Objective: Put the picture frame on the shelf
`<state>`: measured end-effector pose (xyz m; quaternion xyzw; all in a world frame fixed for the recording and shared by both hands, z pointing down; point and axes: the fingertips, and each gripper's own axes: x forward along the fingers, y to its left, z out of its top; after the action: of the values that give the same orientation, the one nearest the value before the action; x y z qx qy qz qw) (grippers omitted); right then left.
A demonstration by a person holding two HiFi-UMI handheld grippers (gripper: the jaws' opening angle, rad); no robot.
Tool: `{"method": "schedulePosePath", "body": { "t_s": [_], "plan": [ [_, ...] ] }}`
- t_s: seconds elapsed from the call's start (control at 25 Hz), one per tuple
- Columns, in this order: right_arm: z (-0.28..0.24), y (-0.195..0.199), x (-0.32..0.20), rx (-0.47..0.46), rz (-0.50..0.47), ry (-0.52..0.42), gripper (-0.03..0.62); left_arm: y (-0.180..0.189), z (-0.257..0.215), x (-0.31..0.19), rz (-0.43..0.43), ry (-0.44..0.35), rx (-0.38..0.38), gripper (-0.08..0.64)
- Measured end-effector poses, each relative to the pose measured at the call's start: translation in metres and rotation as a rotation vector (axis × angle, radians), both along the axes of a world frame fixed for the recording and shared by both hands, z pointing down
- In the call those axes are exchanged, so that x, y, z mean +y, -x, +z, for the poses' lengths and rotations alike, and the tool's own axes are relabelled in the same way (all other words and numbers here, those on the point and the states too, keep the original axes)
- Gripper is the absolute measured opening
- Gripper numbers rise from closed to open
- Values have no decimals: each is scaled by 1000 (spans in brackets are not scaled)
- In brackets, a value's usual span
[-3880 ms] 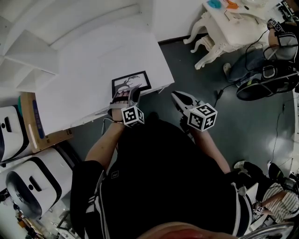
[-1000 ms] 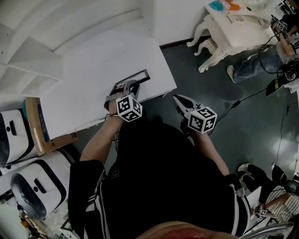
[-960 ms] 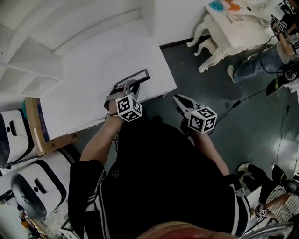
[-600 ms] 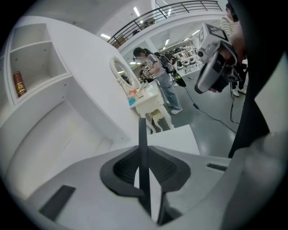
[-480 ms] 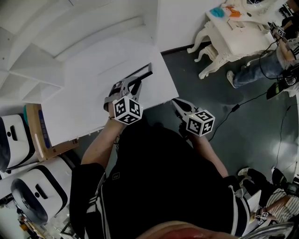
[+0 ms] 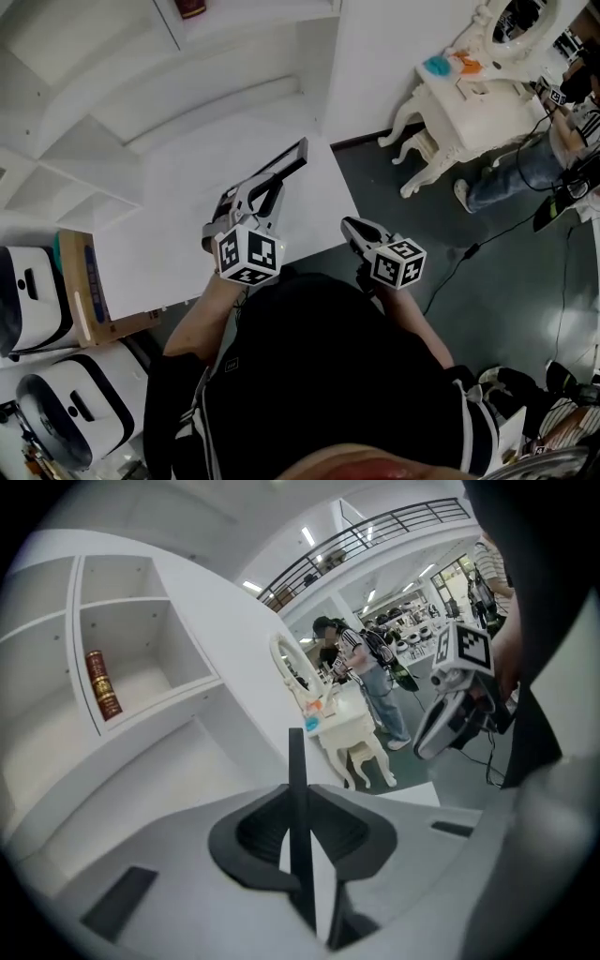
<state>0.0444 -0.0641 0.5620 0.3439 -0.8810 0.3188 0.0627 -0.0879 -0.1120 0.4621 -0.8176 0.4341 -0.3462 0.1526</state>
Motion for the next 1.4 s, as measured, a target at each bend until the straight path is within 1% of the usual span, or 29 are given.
{"method": "schedulePosePath", "body": {
  "t_s": [0.16, 0.4, 0.6, 0.8, 0.92, 1.08, 1.2, 1.32, 1.4],
  "plan": [
    [-8, 20, -15, 0, -28, -28, 21, 8, -36, -8, -4, -51, 18, 65],
    [-19, 42, -31, 9, -54, -37, 22, 18, -89, -23, -1, -130, 0, 66],
    [-31, 56, -40, 33, -66, -30, 22, 36, -128, -29, -33, -165, 39, 66],
    [-34, 78, -52, 26, -139, -23, 22, 39, -153, -30, -51, -196, 43, 65],
    [-37, 84, -61, 19, -198, -28, 21, 37, -168, -32, -80, -219, 58, 66],
    [-37, 77, -79, 30, -299, -40, 22, 25, -187, -38, -120, -253, 66, 66],
    [-36, 59, -93, 55, -365, -48, 22, 13, -198, -45, -154, -270, 80, 64],
    [-35, 39, -112, 61, -389, -47, 22, -2, -208, -52, -177, -284, 95, 66],
    [-35, 34, -122, 47, -399, -43, 22, -10, -216, -56, -189, -292, 96, 66]
  ]
}}
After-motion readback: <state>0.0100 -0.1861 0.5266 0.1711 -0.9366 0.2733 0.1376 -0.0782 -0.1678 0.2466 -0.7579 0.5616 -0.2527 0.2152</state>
